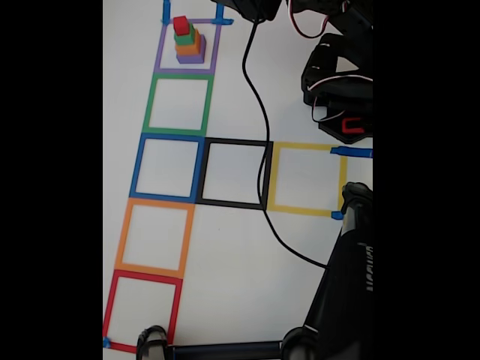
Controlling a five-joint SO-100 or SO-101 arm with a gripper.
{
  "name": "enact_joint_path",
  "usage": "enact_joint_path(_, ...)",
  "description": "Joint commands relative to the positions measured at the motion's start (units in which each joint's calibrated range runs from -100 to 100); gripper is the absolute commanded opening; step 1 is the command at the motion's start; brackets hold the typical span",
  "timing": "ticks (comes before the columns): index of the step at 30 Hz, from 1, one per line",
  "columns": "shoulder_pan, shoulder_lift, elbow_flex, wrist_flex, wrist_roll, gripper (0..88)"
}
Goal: Tower of hanoi
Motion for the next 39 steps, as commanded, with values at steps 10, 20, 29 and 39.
enact_joint_path(10, 8.9, 4.4, -7.2, 3.5, 0.7, 15.5)
enact_joint_path(20, 9.6, 11.5, -4.9, -1.7, 0.7, 25.8)
enact_joint_path(29, 4.0, 18.3, 7.6, -25.2, 0.7, 28.3)
enact_joint_path(39, 2.2, 26.7, 21.9, -54.6, 0.7, 28.7)
